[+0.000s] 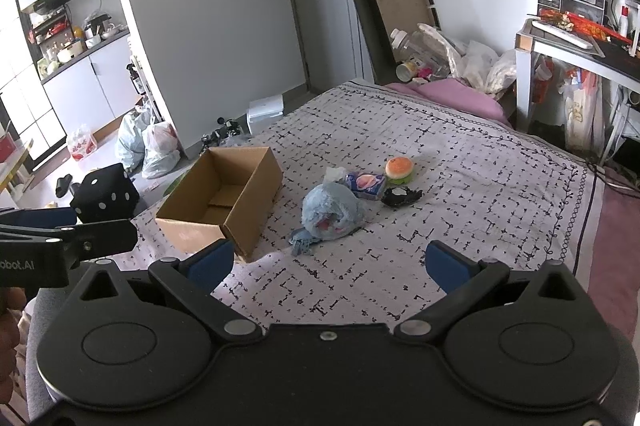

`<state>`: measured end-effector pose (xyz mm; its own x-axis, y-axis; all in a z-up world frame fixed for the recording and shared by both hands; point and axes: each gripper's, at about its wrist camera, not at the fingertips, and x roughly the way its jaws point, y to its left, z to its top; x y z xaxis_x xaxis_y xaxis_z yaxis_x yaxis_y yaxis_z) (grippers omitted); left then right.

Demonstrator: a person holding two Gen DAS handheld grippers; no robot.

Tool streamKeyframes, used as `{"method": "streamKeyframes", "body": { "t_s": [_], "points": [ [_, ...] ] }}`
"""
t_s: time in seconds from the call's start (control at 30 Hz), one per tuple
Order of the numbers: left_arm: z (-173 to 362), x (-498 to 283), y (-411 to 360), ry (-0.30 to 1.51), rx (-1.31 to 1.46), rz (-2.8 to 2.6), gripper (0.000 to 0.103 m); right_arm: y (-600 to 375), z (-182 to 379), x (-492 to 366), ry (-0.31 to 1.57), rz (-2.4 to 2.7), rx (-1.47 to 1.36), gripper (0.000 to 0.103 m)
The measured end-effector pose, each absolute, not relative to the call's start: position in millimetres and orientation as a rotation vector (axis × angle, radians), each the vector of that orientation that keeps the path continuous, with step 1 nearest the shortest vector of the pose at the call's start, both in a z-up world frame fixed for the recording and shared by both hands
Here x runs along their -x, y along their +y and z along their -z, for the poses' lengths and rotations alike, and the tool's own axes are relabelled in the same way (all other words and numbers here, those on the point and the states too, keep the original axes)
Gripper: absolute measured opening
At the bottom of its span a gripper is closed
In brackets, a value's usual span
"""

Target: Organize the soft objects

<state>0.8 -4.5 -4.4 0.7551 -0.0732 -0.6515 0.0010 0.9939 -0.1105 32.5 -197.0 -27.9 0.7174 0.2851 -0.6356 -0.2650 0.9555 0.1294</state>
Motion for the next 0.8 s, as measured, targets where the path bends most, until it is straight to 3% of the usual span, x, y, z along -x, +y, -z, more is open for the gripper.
{"method": "streamKeyframes", "body": {
  "t_s": [0.8],
  "points": [
    [26, -52, -2, 0.743, 0.184, 0.043, 0.1, -217, 48, -88, 0.755, -0.269, -0.105, 0.103]
  ]
}}
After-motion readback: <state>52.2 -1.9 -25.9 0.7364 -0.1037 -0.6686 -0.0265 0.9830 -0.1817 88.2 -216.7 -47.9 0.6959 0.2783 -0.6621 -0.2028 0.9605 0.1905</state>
